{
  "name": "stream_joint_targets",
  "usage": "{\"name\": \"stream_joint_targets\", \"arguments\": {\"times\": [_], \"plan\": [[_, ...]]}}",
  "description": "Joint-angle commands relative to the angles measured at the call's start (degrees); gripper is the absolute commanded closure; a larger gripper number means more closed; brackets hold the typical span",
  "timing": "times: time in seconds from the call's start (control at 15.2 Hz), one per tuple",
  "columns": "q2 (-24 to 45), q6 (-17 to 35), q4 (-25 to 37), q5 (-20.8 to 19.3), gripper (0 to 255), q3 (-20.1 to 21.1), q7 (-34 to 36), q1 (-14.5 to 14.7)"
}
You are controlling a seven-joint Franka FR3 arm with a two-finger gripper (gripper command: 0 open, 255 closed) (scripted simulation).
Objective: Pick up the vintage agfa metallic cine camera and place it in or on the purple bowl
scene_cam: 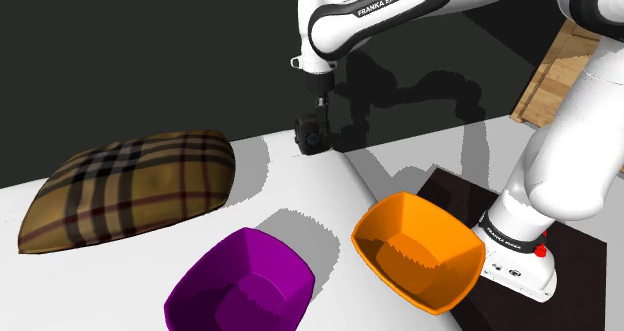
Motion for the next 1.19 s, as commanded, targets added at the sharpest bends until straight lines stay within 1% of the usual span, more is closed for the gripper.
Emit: {"name": "stream_joint_targets", "arguments": {"times": [0.0,1.12], "plan": [[-0.2,-1.2,1.0,0.0,255,0.0,0.1,0.0],[-1.8,-14.0,12.3,-0.1,255,-0.1,0.8,-0.1]]}}
